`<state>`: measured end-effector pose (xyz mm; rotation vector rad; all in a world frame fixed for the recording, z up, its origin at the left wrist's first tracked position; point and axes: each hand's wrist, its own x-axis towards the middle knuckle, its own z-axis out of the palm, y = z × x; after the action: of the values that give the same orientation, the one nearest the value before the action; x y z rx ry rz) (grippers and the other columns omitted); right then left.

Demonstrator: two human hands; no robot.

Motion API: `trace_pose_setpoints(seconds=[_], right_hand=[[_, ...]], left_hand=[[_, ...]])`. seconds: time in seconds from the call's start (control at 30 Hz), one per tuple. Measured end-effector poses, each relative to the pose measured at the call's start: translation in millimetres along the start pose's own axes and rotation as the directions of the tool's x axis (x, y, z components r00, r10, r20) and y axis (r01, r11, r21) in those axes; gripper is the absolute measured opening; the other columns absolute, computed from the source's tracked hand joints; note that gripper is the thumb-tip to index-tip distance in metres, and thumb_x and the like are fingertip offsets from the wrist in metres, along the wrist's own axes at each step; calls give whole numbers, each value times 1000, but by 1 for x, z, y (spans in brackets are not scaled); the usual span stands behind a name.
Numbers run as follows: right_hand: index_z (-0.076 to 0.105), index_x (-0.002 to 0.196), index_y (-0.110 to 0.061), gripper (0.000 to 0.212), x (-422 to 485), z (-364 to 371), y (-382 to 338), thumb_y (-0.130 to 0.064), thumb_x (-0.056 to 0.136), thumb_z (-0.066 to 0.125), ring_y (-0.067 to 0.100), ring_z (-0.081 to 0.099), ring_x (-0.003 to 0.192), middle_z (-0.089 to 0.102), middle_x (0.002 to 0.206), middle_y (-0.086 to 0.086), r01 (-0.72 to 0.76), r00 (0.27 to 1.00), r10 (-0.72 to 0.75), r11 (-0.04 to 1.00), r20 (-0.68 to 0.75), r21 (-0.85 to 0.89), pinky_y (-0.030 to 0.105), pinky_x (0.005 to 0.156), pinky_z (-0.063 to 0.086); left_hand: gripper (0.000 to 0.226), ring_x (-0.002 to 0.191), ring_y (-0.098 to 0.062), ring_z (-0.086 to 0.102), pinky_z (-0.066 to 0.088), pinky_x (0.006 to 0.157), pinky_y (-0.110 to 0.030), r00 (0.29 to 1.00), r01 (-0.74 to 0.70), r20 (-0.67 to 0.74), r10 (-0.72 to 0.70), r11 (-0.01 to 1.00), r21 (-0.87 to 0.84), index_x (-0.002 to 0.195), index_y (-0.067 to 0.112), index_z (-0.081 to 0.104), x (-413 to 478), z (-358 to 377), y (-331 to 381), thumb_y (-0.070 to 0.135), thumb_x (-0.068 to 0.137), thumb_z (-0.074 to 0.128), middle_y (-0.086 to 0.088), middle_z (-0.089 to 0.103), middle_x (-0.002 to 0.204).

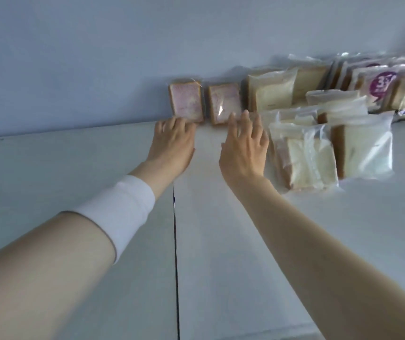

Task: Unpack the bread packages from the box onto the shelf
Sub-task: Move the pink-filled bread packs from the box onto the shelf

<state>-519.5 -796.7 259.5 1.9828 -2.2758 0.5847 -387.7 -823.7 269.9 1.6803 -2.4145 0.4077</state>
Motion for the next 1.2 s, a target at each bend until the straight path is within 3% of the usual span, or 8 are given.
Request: trace_pose_setpoints(seconds=[0.13, 0.27, 0.43, 0.53, 0.63, 0.87, 1.07, 1.2], right_hand=[[16, 146, -15, 57, -58, -53, 30, -19, 96, 43, 35, -2, 144, 7, 156, 12, -10, 1000, 11, 993, 8, -122, 48, 116, 12], [26, 142, -16, 50, -106, -110, 95, -21, 96, 42, 33, 3, 144, 16, 153, 11, -137, 990, 139, 980, 2, -147, 48, 115, 13], [34, 137, -12, 49, -191, -165, 234, -21, 91, 49, 33, 20, 138, 30, 145, 13, -243, 954, 274, 943, 118, -226, 46, 109, 25], [39, 134, -12, 44, -269, -189, 336, -20, 92, 48, 33, 32, 130, 38, 138, 13, -353, 898, 403, 900, 177, -255, 44, 103, 30], [39, 134, -11, 45, -357, -197, 430, -21, 91, 48, 34, 35, 127, 41, 136, 14, -485, 794, 555, 825, 247, -291, 46, 101, 33], [47, 125, -12, 35, -535, -177, 597, -21, 92, 42, 33, 39, 123, 47, 131, 13, -753, 444, 830, 550, 338, -360, 48, 103, 34], [46, 124, -13, 33, -587, -135, 712, -20, 92, 39, 31, 41, 122, 48, 129, 11, -848, 244, 881, 397, 406, -351, 42, 98, 36], [38, 132, -11, 42, -598, -93, 776, -30, 94, 41, 30, 40, 123, 45, 132, 12, -915, 104, 862, 279, 497, -292, 38, 98, 36]], left_hand=[[40, 127, -31, 38, 30, 100, -41, 991, -133, 44, 130, 989, 62, 129, 7, 45, -37, -48, 41, 19, 91, 49, -14, 45, 135], [39, 128, -32, 37, 30, 101, -40, 973, -229, 11, 229, 972, 53, 130, 8, 42, -64, -98, 118, 18, 92, 46, -14, 44, 136], [39, 125, -33, 39, 29, 100, -41, 909, -414, 84, 409, 909, 46, 129, 10, 40, -95, -126, 282, 25, 93, 46, -14, 45, 134], [42, 126, -31, 40, 30, 101, -41, 828, -534, 170, 534, 844, -51, 131, 13, 41, -125, -119, 406, 30, 93, 48, -11, 47, 135], [44, 126, -32, 41, 32, 100, -42, 721, -644, 239, 650, 756, -114, 132, 12, 41, -166, -98, 517, 31, 93, 48, -12, 47, 135], [41, 124, -33, 43, 33, 101, -44, 409, -815, 397, 822, 525, -247, 126, 12, 43, -256, -36, 730, 36, 93, 48, -14, 49, 132], [46, 124, -32, 43, 33, 102, -42, 250, -815, 492, 834, 456, -358, 129, 12, 41, -266, 41, 864, 38, 92, 48, -13, 48, 134], [45, 126, -32, 41, 31, 105, -43, 134, -749, 624, 770, 491, -444, 129, 13, 41, -263, 105, 941, 38, 92, 48, -12, 48, 134]])
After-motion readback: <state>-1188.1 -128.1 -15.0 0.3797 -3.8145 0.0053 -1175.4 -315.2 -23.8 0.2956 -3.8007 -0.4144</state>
